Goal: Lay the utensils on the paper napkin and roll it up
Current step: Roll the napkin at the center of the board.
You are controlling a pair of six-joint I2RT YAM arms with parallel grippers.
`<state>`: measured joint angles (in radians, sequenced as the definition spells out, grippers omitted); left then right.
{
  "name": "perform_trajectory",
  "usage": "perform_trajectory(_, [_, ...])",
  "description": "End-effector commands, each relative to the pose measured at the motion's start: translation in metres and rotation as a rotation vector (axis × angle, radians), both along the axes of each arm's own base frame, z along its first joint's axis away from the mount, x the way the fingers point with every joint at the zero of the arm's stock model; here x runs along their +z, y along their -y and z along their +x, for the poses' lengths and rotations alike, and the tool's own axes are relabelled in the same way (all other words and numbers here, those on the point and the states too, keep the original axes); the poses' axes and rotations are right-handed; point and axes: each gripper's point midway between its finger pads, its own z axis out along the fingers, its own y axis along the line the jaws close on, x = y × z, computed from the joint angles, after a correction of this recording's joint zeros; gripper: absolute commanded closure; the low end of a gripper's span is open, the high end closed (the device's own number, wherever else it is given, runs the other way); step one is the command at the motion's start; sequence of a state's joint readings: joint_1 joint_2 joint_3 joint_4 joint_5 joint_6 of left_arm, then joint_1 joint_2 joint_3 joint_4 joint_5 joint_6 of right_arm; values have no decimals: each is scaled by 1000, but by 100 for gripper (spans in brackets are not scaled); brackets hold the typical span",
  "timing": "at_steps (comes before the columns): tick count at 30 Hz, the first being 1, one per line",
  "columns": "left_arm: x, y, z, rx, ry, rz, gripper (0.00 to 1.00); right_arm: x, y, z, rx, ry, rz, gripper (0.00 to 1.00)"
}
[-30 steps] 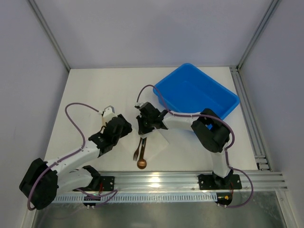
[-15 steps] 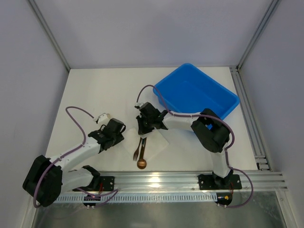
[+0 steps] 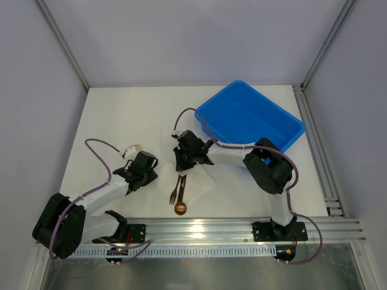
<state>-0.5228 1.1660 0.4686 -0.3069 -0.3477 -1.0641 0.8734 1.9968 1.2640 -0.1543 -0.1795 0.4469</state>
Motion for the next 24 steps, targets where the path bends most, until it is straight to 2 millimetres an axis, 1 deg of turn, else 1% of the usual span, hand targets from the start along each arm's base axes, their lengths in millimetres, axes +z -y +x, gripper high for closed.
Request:
perform_trajectory(1, [-3,0,6,-3,23,-4,66,4,-5,3,9,32,15,96])
perform_trajectory(6, [-5,2,10,-13,31,-5,67,4,-6,4,9,31,14,96])
perform_trajectory(12, [-11,5,8,-28,32,-23,73,4,-6,3,10,32,13,96])
perform_trajectory(14, [-9,7,10,-34,46,-30,75,2,-4,3,8,29,9,96])
perform_trajectory(18, [-9,7,9,-43,51,-30,81,2,-5,3,7,28,10,96])
perform_trajectory(24, [-2,7,10,-41,92,-47,92,1,-5,3,7,27,9,96])
